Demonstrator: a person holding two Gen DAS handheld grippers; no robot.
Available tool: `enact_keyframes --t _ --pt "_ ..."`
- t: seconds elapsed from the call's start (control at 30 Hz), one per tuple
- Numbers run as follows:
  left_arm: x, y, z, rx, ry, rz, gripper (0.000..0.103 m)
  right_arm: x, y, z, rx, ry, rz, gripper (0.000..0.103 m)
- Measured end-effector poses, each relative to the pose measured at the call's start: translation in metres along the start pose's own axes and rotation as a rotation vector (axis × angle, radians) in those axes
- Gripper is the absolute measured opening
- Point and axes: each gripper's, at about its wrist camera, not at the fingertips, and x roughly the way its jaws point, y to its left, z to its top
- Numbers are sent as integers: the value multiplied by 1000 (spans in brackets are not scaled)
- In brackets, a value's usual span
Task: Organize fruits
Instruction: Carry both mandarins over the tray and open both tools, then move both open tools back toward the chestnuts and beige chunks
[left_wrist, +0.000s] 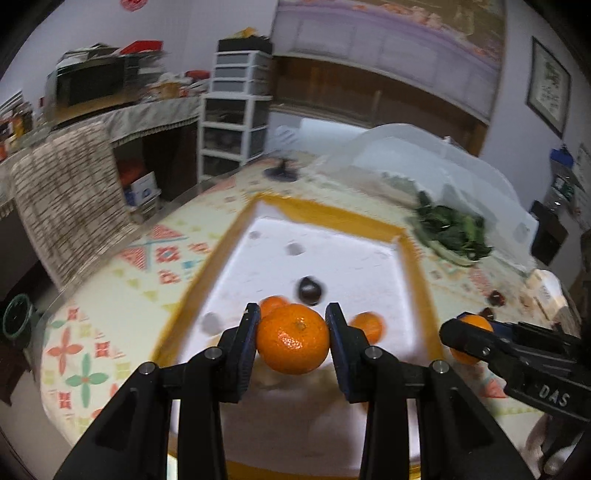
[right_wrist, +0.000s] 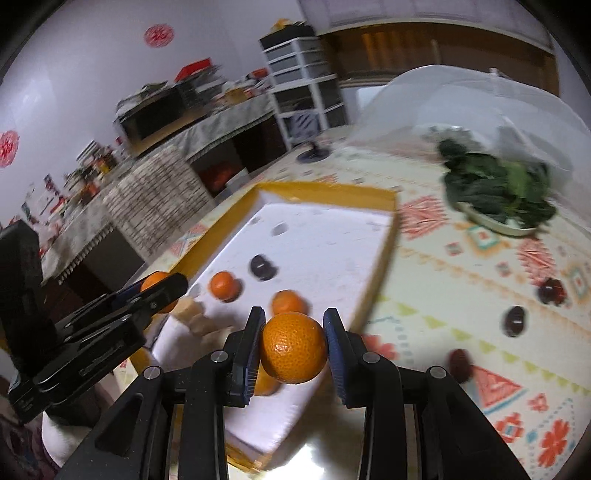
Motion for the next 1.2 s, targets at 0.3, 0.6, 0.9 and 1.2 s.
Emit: enact_keyframes --t 0.3,0.6,0.9,1.2 --pt "9 10 -6 21 1 87 35 43 7 -2 -10 61 -67 35" --pt "10 -1 -7 49 -14 121 40 61 0 5 6 72 -104 35" --pt "-4 -14 -3 72 -55 132 68 54 2 13 16 28 -69 41" --pt "-25 -33 -2 95 -102 116 78 24 -5 15 56 -44 -57 61"
